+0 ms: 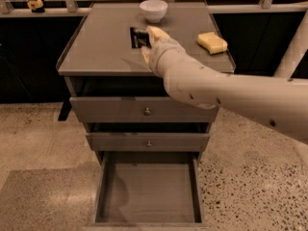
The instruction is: Pick rxbar chocolate from bottom drawer and place on counter
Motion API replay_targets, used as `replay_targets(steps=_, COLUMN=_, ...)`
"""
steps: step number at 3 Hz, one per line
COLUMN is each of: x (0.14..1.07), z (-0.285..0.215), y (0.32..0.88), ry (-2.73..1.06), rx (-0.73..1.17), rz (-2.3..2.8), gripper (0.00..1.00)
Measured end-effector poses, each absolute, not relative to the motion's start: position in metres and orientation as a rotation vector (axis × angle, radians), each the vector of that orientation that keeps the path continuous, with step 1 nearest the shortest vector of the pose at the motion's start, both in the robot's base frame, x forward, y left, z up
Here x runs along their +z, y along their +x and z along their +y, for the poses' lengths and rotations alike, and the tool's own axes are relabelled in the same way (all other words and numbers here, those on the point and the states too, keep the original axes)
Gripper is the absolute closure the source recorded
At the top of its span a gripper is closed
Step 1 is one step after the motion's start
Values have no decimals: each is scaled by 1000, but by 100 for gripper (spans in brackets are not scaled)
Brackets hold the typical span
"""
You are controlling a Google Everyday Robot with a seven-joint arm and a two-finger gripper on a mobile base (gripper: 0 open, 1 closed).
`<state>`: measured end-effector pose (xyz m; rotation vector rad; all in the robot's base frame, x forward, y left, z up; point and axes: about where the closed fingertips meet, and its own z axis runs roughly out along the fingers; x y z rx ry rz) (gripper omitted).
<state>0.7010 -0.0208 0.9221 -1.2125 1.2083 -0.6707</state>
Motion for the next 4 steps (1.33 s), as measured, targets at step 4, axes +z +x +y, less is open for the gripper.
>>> replay_targets(steps=4, x=916, z=-44, y=748, ry=-1335, rx=-766, rz=1258, gripper=100)
